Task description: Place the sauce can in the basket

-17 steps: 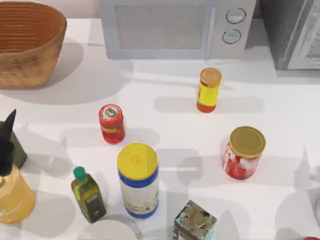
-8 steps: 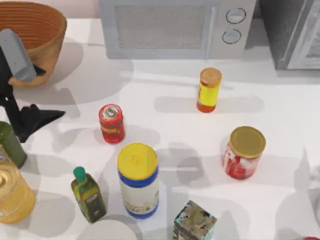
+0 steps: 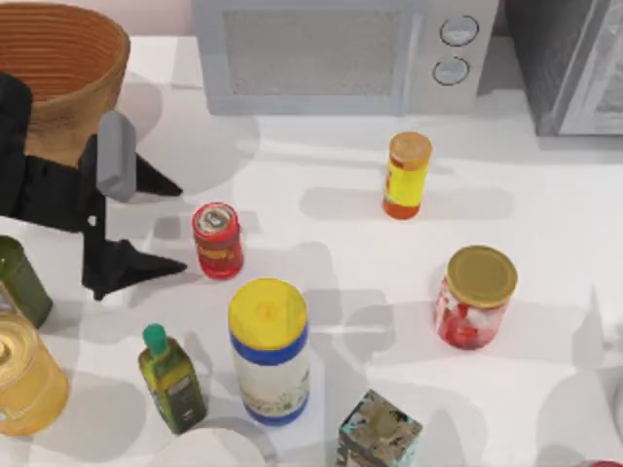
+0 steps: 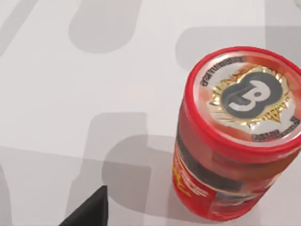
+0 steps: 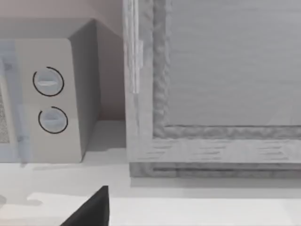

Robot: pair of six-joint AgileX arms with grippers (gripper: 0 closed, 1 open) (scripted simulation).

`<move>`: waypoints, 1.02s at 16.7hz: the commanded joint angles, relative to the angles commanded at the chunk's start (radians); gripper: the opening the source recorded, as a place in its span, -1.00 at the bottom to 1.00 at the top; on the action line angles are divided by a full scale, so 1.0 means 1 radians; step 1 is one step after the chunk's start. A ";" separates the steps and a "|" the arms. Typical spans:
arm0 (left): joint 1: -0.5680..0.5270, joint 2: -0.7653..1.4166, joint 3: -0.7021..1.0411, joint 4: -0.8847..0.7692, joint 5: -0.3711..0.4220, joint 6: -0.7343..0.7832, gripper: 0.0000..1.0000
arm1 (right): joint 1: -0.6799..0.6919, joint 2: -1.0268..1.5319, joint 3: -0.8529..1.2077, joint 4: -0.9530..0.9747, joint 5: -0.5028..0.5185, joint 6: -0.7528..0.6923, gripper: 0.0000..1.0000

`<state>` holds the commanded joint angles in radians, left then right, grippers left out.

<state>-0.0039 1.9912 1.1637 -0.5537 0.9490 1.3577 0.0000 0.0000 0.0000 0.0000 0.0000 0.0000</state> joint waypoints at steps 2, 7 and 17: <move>-0.001 0.009 0.002 -0.002 0.004 0.009 1.00 | 0.000 0.000 0.000 0.000 0.000 0.000 1.00; -0.006 0.008 0.006 0.008 0.002 -0.007 1.00 | 0.000 0.000 0.000 0.000 0.000 0.000 1.00; -0.147 0.100 -0.038 0.314 -0.034 -0.221 1.00 | 0.000 0.000 0.000 0.000 0.000 0.000 1.00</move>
<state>-0.1506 2.0917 1.1255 -0.2394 0.9151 1.1370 0.0000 0.0000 0.0000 0.0000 0.0000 0.0000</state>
